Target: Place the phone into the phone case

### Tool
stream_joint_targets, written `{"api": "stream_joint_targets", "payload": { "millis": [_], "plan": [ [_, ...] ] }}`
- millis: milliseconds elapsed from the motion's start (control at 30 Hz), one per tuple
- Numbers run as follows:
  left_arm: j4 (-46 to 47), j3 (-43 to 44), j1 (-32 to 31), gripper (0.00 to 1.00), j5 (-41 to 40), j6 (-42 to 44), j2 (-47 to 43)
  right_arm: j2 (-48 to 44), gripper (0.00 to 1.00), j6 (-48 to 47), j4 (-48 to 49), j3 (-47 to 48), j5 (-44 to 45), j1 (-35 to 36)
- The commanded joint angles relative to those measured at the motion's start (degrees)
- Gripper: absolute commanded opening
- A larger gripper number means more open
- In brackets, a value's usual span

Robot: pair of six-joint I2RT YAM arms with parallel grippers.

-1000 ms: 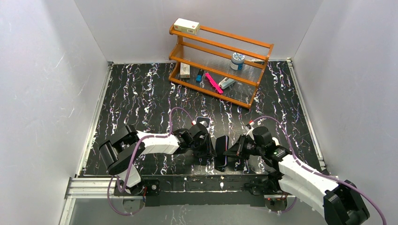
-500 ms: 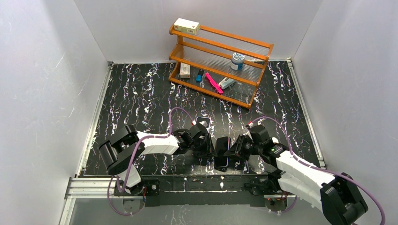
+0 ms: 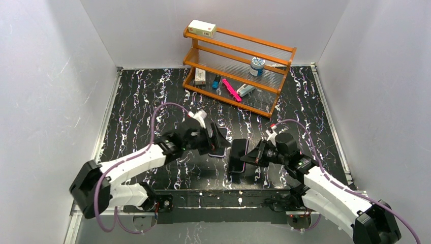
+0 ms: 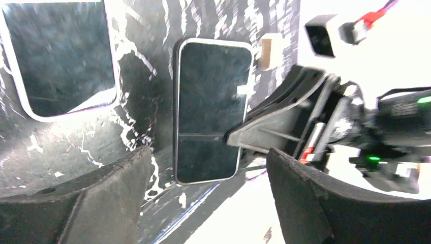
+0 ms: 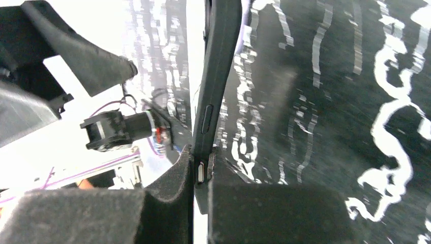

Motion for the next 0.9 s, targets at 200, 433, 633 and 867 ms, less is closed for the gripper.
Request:
{"api": "stream_joint_targets", "payload": {
  "millis": [200,433,633,867],
  "plan": [
    [2.3,-0.3,11.5,0.86,16.1,-0.7,-9.8,-2.7,0.01,6.9,32.7,3.5,-10.1,0.3],
    [15.1,-3.1,11.6,0.79,19.2,-8.1,-8.8,2.1,0.01,12.9,48.0,4.3,-14.2,0.2],
    [26.3,-5.3,11.6,0.67,21.8,-14.6,-6.5,5.6,0.01,14.4,53.3,4.5,-15.2,0.2],
    [32.6,-8.0,11.7,0.24,22.7,-18.6,-6.2,7.8,0.09,14.0,52.1,4.3,-15.8,0.2]
  ]
}}
